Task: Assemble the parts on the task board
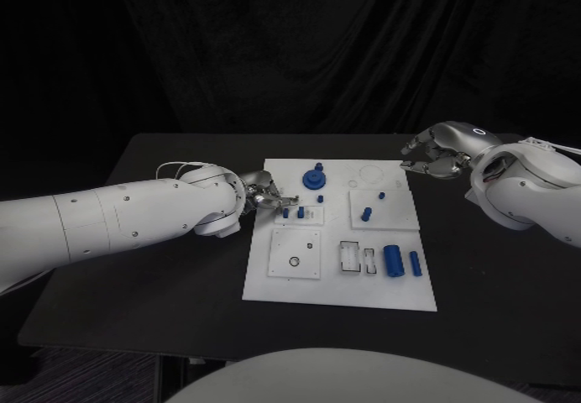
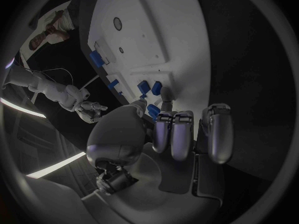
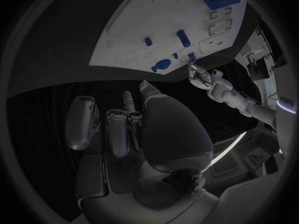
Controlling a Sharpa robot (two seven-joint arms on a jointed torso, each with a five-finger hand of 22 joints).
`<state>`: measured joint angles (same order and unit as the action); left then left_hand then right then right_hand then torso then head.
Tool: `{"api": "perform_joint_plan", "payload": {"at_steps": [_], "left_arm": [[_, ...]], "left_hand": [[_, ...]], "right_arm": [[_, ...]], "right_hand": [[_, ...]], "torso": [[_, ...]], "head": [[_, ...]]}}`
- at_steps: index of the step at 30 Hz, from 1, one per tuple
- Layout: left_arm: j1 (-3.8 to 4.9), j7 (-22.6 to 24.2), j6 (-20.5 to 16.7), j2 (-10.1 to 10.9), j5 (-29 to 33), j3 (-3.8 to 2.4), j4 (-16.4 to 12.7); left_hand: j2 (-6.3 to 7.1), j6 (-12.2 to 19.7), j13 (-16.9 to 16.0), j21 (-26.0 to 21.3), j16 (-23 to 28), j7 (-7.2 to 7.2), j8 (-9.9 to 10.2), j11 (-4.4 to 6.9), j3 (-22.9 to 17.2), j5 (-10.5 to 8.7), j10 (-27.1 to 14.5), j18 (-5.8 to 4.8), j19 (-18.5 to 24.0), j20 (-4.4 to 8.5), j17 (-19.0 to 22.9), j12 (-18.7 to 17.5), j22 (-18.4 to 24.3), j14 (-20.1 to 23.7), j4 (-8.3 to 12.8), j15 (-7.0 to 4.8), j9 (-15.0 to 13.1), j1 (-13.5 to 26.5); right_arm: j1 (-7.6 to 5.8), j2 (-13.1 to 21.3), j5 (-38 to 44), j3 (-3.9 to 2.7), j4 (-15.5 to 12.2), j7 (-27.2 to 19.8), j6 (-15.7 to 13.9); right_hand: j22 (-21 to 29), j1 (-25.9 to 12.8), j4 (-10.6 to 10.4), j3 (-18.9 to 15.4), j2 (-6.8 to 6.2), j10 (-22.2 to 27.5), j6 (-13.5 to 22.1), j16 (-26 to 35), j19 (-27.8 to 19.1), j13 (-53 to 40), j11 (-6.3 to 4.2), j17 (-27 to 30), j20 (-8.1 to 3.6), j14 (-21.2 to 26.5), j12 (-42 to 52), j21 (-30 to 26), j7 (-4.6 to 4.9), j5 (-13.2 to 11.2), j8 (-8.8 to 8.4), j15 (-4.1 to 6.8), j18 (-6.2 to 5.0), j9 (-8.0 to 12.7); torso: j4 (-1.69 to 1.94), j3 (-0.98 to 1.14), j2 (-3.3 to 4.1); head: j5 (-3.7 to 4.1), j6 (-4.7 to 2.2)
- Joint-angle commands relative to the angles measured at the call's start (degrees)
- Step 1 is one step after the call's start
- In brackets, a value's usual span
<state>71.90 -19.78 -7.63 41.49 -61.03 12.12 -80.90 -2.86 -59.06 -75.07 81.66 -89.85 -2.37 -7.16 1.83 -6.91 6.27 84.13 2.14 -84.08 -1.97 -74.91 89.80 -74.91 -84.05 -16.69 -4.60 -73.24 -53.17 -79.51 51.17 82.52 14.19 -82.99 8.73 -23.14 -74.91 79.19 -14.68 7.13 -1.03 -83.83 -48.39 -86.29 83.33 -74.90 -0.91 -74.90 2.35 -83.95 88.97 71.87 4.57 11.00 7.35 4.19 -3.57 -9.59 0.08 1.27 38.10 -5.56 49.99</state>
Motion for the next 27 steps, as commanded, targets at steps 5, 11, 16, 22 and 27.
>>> {"api": "perform_joint_plan", "payload": {"at_steps": [5,11,16,22,27], "left_arm": [[-0.15,0.95,-0.27,0.10,0.12,-0.03,0.15],[-0.15,5.49,-4.33,0.61,0.12,-0.03,-0.08],[-0.15,14.83,-12.64,1.89,0.12,-0.04,-1.06],[0.13,28.22,-22.37,3.53,0.12,-0.04,-2.16],[1.35,37.80,-22.44,3.64,0.12,-0.05,-1.17]], "left_hand": [[-0.93,-0.62,-14.93,-0.37,-0.15,-0.18,0.21,-0.39,1.26,-0.15,5.87,0.27,-0.53,-0.28,-15.09,0.20,-11.16,-5.95,-0.01,0.37,-0.24,1.24],[-2.85,-0.88,-14.93,-0.20,-0.15,0.01,-0.45,-0.25,2.57,1.53,5.87,0.21,-0.71,-0.20,-15.09,0.20,-11.37,-5.95,0.03,0.28,-1.43,2.08],[-2.55,-0.45,-14.93,0.26,-0.15,0.44,-2.45,0.06,3.45,6.35,5.87,0.07,-1.08,0.06,-15.09,0.20,-11.75,-5.95,0.29,0.00,-3.42,-1.74],[-0.92,9.61,-14.93,-3.07,-0.15,-1.56,-1.36,-1.38,3.31,10.67,5.87,0.77,1.21,-0.54,-15.09,0.20,-10.83,-5.95,0.97,1.10,-2.96,-10.43],[-0.44,20.60,-13.33,-12.66,2.18,-5.27,0.77,-4.55,2.41,12.46,2.74,2.54,9.83,-2.94,-11.01,-2.62,-8.29,-2.39,0.29,4.09,-1.10,-18.73]], "right_arm": [[0.16,0.01,0.18,-0.04,-0.02,1.06,0.47],[0.16,0.15,0.18,-0.04,-0.13,1.06,0.34],[0.15,0.53,0.18,-0.04,-0.37,1.01,-0.04],[0.14,0.76,0.18,-0.04,-0.41,1.05,-0.45],[0.13,0.81,0.18,-0.04,-0.34,1.12,-0.58]], "right_hand": [[-9.88,0.66,0.56,0.18,0.00,-4.59,-0.54,0.26,-0.31,-13.75,0.39,-11.83,0.08,-4.85,-0.28,-0.43,0.09,0.72,-0.36,-0.25,-0.35,0.14],[-9.88,0.69,0.58,0.22,0.01,-4.62,-0.55,0.27,-0.31,-13.78,0.40,-11.83,0.08,-4.85,-0.25,-0.42,0.09,0.85,-0.37,-0.25,-0.35,0.16],[-9.88,0.70,0.57,0.24,0.03,-4.62,-0.56,0.23,-0.31,-13.78,0.40,-11.85,0.08,-4.86,-0.25,-0.44,0.09,0.94,-0.37,-0.25,-0.35,0.17],[-9.89,0.70,0.57,0.26,0.04,-4.59,-0.58,0.24,-0.29,-13.75,0.40,-11.85,0.08,-4.86,-0.28,-0.39,0.09,1.03,-0.37,-0.25,-0.34,0.19],[-9.89,0.69,0.56,0.26,0.04,-4.59,-0.60,0.25,-0.29,-13.75,0.40,-11.84,0.08,-4.85,-0.27,-0.40,0.09,1.05,-0.37,-0.25,-0.34,0.19]], "torso": [[0.03,-0.03,0.01],[0.04,-0.01,0.02],[0.01,0.01,-0.03],[-0.03,0.01,-0.04],[-0.04,0.00,-0.05]], "head": [[-0.04,0.01],[0.06,0.01],[0.32,0.01],[0.42,0.01],[0.42,0.01]]}}
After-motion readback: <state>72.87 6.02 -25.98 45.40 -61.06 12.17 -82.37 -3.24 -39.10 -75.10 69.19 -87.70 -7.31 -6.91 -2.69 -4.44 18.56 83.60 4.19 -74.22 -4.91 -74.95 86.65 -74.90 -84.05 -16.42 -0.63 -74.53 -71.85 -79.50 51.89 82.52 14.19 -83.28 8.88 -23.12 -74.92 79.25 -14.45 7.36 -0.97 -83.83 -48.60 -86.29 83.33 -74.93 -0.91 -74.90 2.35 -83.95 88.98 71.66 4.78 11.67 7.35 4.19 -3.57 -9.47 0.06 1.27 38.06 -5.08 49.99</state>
